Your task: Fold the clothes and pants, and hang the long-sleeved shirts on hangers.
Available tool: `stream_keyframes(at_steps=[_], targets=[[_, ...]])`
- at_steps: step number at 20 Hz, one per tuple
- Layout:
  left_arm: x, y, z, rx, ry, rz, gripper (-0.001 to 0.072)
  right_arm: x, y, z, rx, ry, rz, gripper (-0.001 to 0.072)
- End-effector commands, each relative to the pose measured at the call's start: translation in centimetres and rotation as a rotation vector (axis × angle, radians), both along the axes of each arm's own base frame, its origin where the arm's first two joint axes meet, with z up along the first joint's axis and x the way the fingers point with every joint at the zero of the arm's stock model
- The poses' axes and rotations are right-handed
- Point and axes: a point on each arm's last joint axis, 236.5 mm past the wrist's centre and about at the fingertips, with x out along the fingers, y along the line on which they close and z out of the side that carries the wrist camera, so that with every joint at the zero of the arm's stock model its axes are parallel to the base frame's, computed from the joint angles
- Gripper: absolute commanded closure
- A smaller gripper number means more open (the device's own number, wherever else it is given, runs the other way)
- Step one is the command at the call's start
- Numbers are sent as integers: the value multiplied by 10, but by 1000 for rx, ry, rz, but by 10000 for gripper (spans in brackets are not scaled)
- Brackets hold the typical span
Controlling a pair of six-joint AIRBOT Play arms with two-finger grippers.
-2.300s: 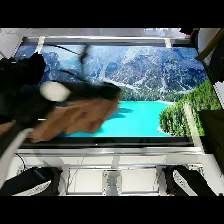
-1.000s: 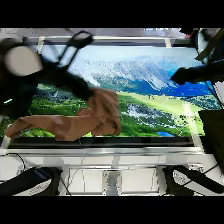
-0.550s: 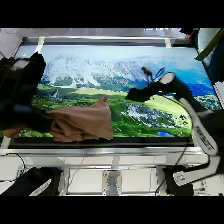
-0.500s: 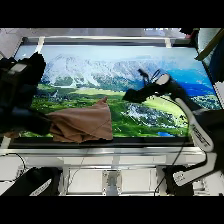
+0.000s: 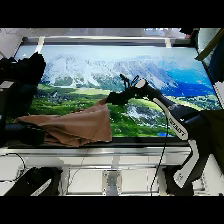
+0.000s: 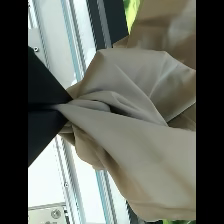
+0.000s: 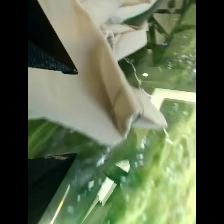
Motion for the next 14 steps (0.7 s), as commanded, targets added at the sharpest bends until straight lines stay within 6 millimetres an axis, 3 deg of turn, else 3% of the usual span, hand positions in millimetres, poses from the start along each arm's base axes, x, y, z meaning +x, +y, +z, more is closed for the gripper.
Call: stream_keyframes(at_steps=[1, 7, 8, 11, 14], targets=[[1, 6, 0, 12, -11, 22, 698, -20, 13, -2, 2, 37, 74, 166], [1, 7, 1, 13, -13, 24, 698, -53, 39, -13, -62, 4, 191, 169], [1, 7, 1, 13, -13, 24, 698, -57, 42, -15, -70, 2, 205, 239], [1, 7, 1, 13, -14, 24, 698, -59, 43, -18, -89, -12, 223, 673], [9, 23, 3, 69, -46, 71, 698, -32, 27, 5, -80, -60, 200, 670]])
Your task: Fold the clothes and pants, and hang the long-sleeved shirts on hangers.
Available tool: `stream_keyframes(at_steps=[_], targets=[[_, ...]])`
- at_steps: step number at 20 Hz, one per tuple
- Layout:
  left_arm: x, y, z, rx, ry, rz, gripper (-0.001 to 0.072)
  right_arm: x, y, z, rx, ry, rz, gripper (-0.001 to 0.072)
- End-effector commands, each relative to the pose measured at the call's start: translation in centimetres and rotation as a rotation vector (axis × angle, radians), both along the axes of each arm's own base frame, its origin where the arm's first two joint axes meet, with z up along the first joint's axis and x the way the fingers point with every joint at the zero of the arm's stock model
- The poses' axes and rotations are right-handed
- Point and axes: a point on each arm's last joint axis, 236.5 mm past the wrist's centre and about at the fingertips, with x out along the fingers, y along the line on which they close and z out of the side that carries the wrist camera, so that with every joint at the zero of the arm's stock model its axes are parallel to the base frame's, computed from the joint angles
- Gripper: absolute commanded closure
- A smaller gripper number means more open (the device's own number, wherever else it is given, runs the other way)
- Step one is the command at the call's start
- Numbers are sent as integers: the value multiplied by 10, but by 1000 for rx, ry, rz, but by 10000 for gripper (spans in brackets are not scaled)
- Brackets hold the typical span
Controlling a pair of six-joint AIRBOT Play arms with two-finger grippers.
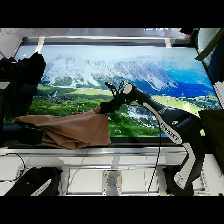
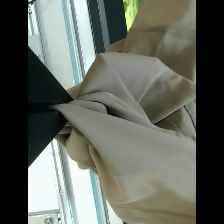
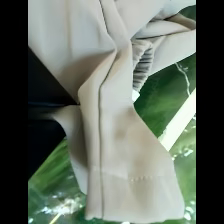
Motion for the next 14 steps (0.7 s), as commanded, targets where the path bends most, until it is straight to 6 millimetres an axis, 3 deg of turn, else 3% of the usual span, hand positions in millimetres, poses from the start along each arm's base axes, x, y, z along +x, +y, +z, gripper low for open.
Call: stream_keyframes(at_steps=[1, 4, 5, 7, 9, 11, 13, 14], targets=[[14, 28, 6, 92, -62, 80, 698, 29, -23, 33, 3, -65, 0, 670], [51, 58, 35, 203, -262, 149, 699, 64, -88, 115, -33, -194, 6, 671], [66, 56, 48, 202, -343, 134, 699, 72, -111, 151, -45, -255, -8, 671], [95, 38, 75, 155, -503, 89, 699, 68, -150, 243, -38, -416, -29, 671], [114, 22, 98, 106, -624, 59, 699, 41, -172, 335, -25, -611, -43, 671], [122, 15, 107, 65, -673, 63, 699, -3, -179, 408, 7, -773, -72, 670], [121, 13, 106, 52, -668, 66, 699, -55, -180, 445, 27, -857, -68, 670], [121, 11, 106, 44, -664, 63, 699, -74, -182, 451, 24, -861, -76, 670]])
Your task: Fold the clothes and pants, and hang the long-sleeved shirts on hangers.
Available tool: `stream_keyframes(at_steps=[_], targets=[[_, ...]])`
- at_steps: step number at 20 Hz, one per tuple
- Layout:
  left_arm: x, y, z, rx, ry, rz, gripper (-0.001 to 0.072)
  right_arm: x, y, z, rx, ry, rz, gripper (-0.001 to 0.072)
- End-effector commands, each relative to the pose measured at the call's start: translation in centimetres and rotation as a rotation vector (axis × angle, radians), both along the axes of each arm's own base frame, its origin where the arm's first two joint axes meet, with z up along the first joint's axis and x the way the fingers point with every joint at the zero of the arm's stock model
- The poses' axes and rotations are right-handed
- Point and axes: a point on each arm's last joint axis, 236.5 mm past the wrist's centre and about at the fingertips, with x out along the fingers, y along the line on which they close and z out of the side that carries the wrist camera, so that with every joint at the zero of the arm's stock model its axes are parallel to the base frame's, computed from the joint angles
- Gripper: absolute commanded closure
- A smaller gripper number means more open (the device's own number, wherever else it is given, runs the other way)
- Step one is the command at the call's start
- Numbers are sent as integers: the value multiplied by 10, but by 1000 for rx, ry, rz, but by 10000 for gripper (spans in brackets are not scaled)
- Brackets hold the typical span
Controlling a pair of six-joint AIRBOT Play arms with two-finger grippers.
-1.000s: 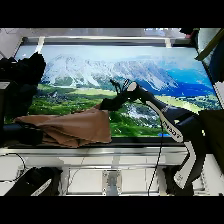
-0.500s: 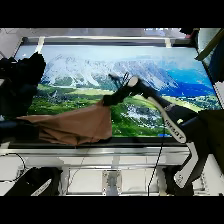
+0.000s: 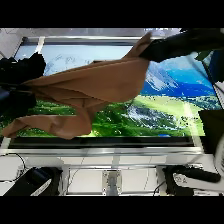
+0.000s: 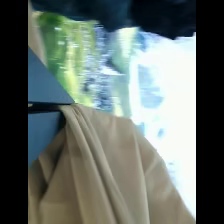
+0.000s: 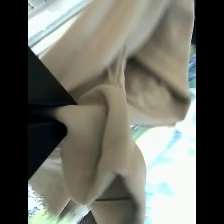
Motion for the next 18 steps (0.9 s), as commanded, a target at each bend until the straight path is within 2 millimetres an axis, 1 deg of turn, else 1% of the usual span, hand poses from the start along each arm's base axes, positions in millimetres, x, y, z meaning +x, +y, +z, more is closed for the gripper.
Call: stream_keyframes(at_steps=[1, 2, 3, 4, 5, 6, 7, 9, 10, 11, 12, 13, 14, 15, 16, 17, 18], targets=[[9, -11, 12, -36, -61, -28, 699, -80, -18, 47, -12, -90, -32, 670], [9, -12, 10, -38, -53, -30, 698, -87, -25, 35, -44, -54, -61, 670], [9, -13, 3, -32, -26, -26, 699, -87, -34, 17, -82, 0, -107, 671], [10, -12, -10, -15, 21, -15, 699, -83, -40, -6, -119, 63, -147, 670], [11, -9, -29, 19, 81, 4, 698, -79, -40, -36, -153, 128, -150, 670], [12, -5, -56, 62, 160, 28, 698, -72, -34, -65, -162, 185, -146, 670], [13, -1, -86, 99, 237, 45, 698, -60, -26, -99, -160, 230, -159, 670], [10, 2, -149, 171, 393, 60, 699, -29, -20, -170, -142, 283, -232, 670], [6, 1, -177, 200, 465, 56, 699, -14, -18, -199, -106, 311, -295, 670], [4, 0, -197, 221, 522, 54, 699, 1, -15, -224, -54, 344, -366, 667], [3, -1, -209, 237, 558, 53, 698, 14, -10, -239, -2, 358, -402, 585], [6, -1, -217, 254, 582, 54, 699, 24, -1, -249, 52, 381, -423, 348], [10, -3, -223, 265, 591, 51, 699, 34, 4, -254, 76, 383, -428, 188], [14, -5, -228, 274, 597, 46, 698, 42, 3, -257, 59, 359, -419, 186], [16, -6, -232, 280, 605, 42, 698, 48, -7, -258, 5, 315, -409, 186], [17, -7, -235, 284, 611, 41, 698, 52, -24, -258, -58, 283, -418, 188], [18, -8, -238, 288, 617, 40, 698, 52, -47, -258, -132, 273, -431, 195]])
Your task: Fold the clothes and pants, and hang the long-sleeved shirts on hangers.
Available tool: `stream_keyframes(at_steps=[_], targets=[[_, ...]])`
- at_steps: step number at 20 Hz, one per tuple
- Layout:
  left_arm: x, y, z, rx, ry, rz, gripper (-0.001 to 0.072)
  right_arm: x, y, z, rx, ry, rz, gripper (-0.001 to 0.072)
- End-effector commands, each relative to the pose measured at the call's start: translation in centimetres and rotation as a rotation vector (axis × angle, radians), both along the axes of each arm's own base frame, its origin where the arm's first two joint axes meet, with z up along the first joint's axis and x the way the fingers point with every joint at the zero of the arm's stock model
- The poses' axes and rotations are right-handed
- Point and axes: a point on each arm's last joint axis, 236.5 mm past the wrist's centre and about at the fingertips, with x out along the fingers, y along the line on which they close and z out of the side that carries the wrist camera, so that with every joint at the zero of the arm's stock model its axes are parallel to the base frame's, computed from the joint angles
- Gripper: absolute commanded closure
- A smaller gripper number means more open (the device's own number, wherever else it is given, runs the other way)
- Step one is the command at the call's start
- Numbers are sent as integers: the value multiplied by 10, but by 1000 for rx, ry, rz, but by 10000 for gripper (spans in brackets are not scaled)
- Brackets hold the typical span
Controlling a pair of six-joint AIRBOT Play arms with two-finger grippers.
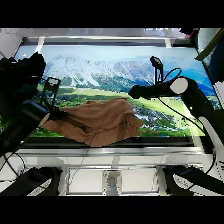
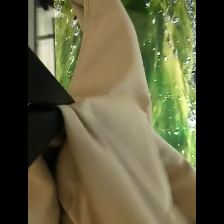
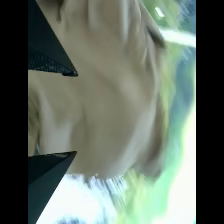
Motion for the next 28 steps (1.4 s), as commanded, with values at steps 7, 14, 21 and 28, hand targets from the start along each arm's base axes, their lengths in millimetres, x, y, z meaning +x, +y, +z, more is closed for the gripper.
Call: stream_keyframes(at_steps=[7, 14, 21, 28], targets=[[34, -4, 56, -93, -206, 112, 62, -78, -166, -29, -329, 222, -92, 213], [66, -144, 40, -489, -135, -178, 61, -108, -95, -103, 10, 303, -94, 200], [84, -271, -39, -306, 199, -485, 61, -97, -67, -117, 85, 312, -52, 201], [67, -321, -80, -188, 378, -581, 62, -86, -48, -120, 3, 212, 10, 203]])
